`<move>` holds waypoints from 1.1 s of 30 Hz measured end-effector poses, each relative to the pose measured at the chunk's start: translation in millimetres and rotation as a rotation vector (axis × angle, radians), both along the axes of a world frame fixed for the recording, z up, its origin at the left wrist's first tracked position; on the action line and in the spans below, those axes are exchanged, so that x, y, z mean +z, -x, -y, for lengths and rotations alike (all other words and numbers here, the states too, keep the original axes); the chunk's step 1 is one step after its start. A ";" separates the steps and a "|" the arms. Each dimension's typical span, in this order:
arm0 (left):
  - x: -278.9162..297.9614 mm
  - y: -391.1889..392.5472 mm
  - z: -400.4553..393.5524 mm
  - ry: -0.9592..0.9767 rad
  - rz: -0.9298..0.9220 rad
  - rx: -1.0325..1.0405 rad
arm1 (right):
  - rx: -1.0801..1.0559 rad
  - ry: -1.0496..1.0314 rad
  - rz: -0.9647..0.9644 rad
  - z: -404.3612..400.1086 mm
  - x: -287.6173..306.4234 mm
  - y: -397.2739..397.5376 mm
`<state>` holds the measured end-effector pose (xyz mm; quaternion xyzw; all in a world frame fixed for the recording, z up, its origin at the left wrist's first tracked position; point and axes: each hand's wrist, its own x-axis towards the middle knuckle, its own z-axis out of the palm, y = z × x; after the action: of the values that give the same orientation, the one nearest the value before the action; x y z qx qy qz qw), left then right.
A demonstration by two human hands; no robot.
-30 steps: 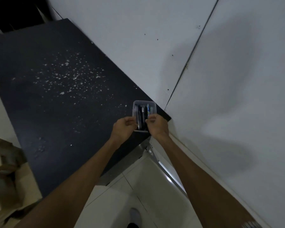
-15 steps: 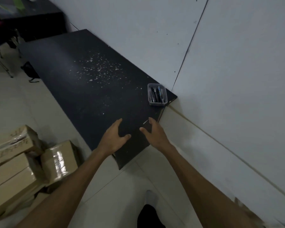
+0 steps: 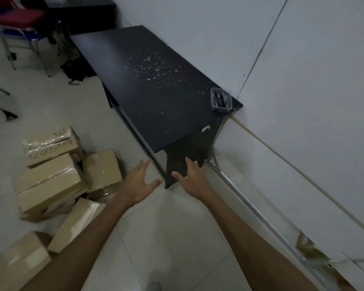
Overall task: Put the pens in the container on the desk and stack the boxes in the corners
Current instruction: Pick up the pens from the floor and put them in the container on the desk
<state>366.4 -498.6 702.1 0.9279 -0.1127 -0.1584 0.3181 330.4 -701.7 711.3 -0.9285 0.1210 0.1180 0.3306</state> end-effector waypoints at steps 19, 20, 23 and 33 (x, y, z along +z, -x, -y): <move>-130.2 190.5 -230.9 -0.017 -0.139 0.223 | 0.131 -0.180 -0.081 -218.7 -138.4 142.9; -143.6 196.9 -248.4 -0.007 -0.144 0.237 | 0.140 -0.177 -0.075 -235.4 -150.7 148.0; -192.5 218.7 -301.7 0.015 -0.193 0.294 | 0.152 -0.190 -0.082 -285.2 -196.6 161.1; -395.8 263.0 -403.5 0.167 -0.241 0.512 | 0.307 -0.163 -0.123 -398.6 -413.9 170.2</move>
<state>103.4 -95.1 306.3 0.8711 0.1510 -0.1724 0.4343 160.1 -303.1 297.4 -0.8972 -0.0123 0.2330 0.3750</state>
